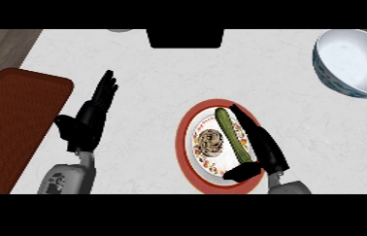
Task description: Pick the squash from the plate and place it in the bowl
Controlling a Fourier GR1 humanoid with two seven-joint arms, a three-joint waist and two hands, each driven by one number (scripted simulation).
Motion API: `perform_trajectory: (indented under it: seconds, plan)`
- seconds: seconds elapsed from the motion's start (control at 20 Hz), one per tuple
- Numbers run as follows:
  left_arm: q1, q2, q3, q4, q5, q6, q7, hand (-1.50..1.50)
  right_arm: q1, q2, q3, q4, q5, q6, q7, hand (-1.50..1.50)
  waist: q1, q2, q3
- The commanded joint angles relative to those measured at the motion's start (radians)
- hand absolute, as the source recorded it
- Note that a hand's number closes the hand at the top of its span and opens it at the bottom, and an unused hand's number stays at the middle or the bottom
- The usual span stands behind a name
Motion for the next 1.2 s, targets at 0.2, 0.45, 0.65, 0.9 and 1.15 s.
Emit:
perform_trajectory:
  seconds: [0.2,0.45,0.65,0.9,1.15]
  plan:
    - [0.045,0.01,0.018,-0.06,0.011,-0.035,0.006,0.0,-0.089,0.035,0.013,0.165,0.059,-0.004,-0.062,1.5,0.004,0.0,0.0]
    - [0.032,-0.05,-0.028,-0.008,-0.053,0.034,-0.009,0.0,-0.05,-0.021,0.098,0.181,0.161,-0.038,-0.204,1.5,0.002,0.0,0.0]
    - [0.048,-0.022,0.006,-0.019,-0.027,-0.001,-0.035,0.0,-0.055,-0.037,0.051,0.163,0.106,0.022,-0.235,1.5,0.0,0.0,0.0]
    - [0.034,-0.012,-0.003,-0.071,-0.027,-0.019,0.038,0.0,0.003,-0.011,0.072,0.075,0.095,0.02,-0.255,1.5,-0.001,-0.002,0.0]
    - [0.048,-0.014,0.004,-0.073,-0.03,-0.007,0.026,0.0,-0.038,-0.15,-0.2,-0.062,-0.189,0.226,-0.198,1.5,-0.009,-0.004,0.0]
